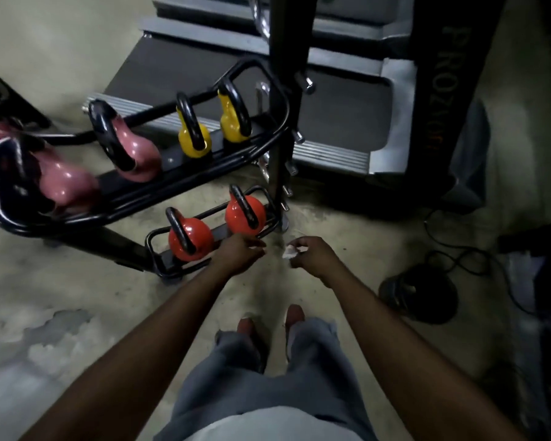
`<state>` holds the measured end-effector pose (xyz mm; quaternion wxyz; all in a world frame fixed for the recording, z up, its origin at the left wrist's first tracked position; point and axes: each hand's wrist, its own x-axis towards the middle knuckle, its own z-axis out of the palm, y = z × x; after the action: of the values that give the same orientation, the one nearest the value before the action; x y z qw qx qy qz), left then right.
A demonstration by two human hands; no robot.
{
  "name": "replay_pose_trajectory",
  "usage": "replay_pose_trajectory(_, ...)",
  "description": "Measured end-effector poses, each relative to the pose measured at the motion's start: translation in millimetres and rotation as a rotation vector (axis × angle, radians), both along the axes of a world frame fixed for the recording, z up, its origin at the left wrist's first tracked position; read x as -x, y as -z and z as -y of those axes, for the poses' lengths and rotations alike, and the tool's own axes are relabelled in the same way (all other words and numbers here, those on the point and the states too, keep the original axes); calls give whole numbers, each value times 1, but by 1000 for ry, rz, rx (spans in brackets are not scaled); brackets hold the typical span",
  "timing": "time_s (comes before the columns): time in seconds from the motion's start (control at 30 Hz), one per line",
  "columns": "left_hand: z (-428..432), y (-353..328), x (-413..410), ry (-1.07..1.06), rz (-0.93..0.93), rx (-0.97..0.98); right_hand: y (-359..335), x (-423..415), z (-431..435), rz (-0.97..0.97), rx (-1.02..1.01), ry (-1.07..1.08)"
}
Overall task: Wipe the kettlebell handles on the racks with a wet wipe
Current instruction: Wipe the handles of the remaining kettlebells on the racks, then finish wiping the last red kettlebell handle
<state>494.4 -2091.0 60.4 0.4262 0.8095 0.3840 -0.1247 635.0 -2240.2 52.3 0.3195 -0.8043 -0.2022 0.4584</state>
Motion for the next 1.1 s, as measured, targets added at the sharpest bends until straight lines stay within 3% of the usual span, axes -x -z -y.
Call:
replay_pose_trajectory(0.13, 35, -40, -19, 135, 57, -27, -41, 0, 49, 15, -103, 125)
replay_pose_trajectory(0.37, 129, -46, -87, 357, 100, -97, -52, -24, 161, -6, -234, 449)
replay_pose_trajectory(0.8, 354, -10, -258, 760, -44, -19, 0, -121, 416, 73, -21, 844)
replay_pose_trajectory(1.1, 394, 72, -324, 889, -150, -15, 72, -184, 452, 182, 153, 805)
